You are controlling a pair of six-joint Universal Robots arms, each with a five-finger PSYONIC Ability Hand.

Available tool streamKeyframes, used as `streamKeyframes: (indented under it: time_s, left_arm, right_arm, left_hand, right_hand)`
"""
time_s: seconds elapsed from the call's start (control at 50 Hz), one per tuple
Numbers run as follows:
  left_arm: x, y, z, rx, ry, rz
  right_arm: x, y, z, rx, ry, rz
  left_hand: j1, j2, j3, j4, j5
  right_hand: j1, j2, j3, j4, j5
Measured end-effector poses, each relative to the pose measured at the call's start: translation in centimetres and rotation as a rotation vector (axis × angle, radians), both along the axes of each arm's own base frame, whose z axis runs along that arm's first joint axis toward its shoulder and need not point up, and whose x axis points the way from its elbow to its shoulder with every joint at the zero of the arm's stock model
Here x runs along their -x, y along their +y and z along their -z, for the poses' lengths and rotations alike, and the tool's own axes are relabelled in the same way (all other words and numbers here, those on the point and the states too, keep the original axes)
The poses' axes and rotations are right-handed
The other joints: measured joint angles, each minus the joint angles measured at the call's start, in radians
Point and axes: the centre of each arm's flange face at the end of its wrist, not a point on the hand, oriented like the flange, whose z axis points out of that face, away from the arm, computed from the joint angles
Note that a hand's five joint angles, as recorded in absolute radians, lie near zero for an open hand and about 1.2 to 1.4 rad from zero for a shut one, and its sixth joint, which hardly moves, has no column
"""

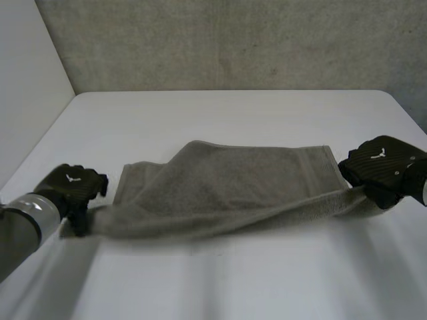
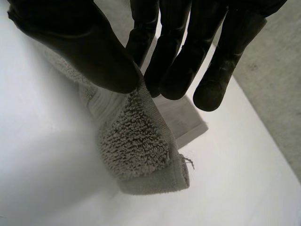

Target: Fold the towel.

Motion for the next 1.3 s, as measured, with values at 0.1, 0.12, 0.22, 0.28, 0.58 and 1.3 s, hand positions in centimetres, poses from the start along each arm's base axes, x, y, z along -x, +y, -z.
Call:
streamKeyframes:
  time_s: [0.1, 0.12, 0.22, 0.28, 0.58, 1.3]
  left_arm:
    - [0.2, -0.7, 1.1, -0.011, 0.003, 0.0]
    - [0.2, -0.8, 1.2, -0.006, 0.004, -0.001]
    - [0.2, -1.0, 1.2, 0.034, 0.013, -0.003]
    - [0.2, -0.9, 0.6, 0.066, 0.02, -0.003]
    - [0.8, 3.0, -2.2, 0.209, 0.092, 0.124]
    - [3.8, -1.9, 3.4, 0.043, 0.139, 0.207]
  right_arm:
    - [0.0, -0.7, 1.2, -0.031, -0.008, 0.005]
    - [-0.1, -0.8, 1.4, -0.034, -0.01, 0.006]
    - [-0.1, -1.5, 1.9, -0.034, -0.032, 0.022]
    - [-0.1, -1.9, 2.1, -0.027, -0.05, 0.036]
    - [0.0, -2.6, 2.3, -0.007, -0.107, 0.075]
    - [-0.1, -4.8, 2.9, 0.001, -0.131, 0.097]
  left_hand:
    - [-0.199, -0.198, -0.2, -0.197, -0.197]
    - [-0.21, -0.214, -0.215, -0.213, -0.211]
    - [-0.23, -0.235, -0.233, -0.232, -0.229]
    - [-0.23, -0.235, -0.234, -0.232, -0.229]
    - [-0.049, -0.046, -0.05, -0.05, -0.043]
    - [0.698, 0.738, 0.739, 0.74, 0.718]
  right_hand:
    - [0.0, 0.0, 0.0, 0.0, 0.0]
    - [0.0, 0.0, 0.0, 0.0, 0.0]
    - [0.001, 0.0, 0.0, 0.0, 0.0]
    - [0.001, 0.0, 0.0, 0.0, 0.0]
    - [0.001, 0.0, 0.0, 0.0, 0.0]
    - [0.001, 0.0, 0.0, 0.0, 0.0]
